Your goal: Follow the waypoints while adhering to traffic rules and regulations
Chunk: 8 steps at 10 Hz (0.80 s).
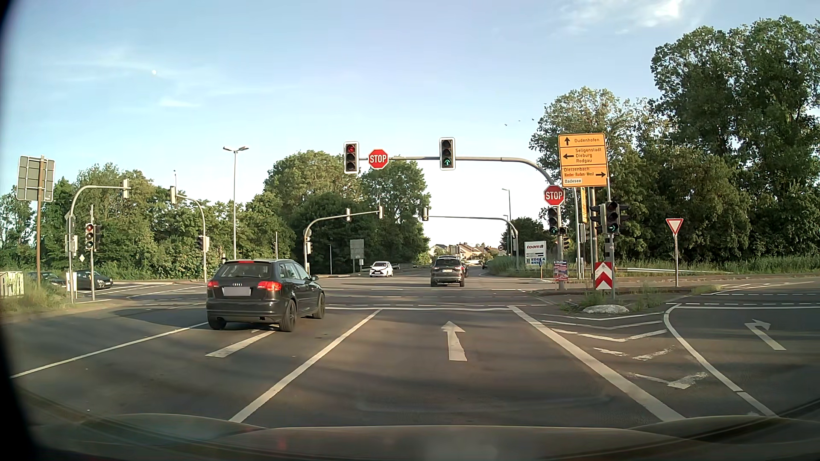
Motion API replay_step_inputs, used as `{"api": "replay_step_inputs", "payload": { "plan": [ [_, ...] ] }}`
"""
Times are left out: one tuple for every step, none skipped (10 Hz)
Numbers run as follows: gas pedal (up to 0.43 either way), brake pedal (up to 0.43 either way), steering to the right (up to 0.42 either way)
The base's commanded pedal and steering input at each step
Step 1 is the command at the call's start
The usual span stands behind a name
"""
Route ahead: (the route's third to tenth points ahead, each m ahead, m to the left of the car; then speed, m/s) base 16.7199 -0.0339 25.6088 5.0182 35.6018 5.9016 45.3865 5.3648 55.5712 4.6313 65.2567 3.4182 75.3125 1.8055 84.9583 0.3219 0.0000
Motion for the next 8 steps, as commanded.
{"api": "replay_step_inputs", "payload": {
  "plan": [
    [0.000,0.018,0.005],
    [0.020,0.018,0.005],
    [0.087,0.018,0.005],
    [0.118,0.018,0.005],
    [0.150,0.018,0.005],
    [0.177,0.018,0.005],
    [0.197,0.018,0.005],
    [0.228,0.018,0.005]
  ]
}}
